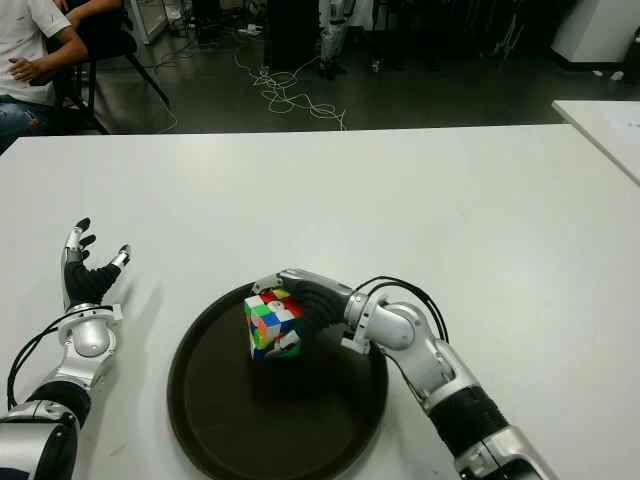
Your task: Pick up the Rubik's Cube and put it in the plate
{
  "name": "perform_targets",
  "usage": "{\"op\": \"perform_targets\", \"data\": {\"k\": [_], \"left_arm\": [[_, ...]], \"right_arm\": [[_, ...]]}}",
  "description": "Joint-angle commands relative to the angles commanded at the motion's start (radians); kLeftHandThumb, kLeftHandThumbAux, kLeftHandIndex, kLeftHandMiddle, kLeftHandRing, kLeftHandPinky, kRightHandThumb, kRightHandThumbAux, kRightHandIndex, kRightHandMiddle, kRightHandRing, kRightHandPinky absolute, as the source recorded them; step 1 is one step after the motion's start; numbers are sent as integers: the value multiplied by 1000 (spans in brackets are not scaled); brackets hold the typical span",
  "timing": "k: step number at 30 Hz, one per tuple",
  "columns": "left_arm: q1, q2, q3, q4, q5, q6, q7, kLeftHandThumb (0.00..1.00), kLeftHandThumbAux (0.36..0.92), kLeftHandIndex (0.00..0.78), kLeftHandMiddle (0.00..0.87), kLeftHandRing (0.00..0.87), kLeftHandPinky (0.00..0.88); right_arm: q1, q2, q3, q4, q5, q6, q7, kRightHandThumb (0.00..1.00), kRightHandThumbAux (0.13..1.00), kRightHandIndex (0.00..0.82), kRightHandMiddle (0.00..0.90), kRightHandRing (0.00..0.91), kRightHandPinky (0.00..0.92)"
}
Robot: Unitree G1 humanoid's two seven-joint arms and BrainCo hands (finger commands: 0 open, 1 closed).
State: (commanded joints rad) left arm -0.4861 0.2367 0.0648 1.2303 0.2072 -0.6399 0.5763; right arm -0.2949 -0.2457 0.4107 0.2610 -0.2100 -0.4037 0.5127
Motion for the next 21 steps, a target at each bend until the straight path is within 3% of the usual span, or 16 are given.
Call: {"op": "perform_targets", "data": {"k": [7,21], "left_arm": [[-1,-1,0,1,-1,2,-2,0,771,119,130,131,124],[-1,1,-1,-1,-1,-15,-12,0,789,118,134,134,123]], "right_arm": [[-4,3,1,28,25,-34,18,165,841,699,829,840,829],[-13,-5,7,43,-38,-66,-15,100,855,716,841,860,856]]}}
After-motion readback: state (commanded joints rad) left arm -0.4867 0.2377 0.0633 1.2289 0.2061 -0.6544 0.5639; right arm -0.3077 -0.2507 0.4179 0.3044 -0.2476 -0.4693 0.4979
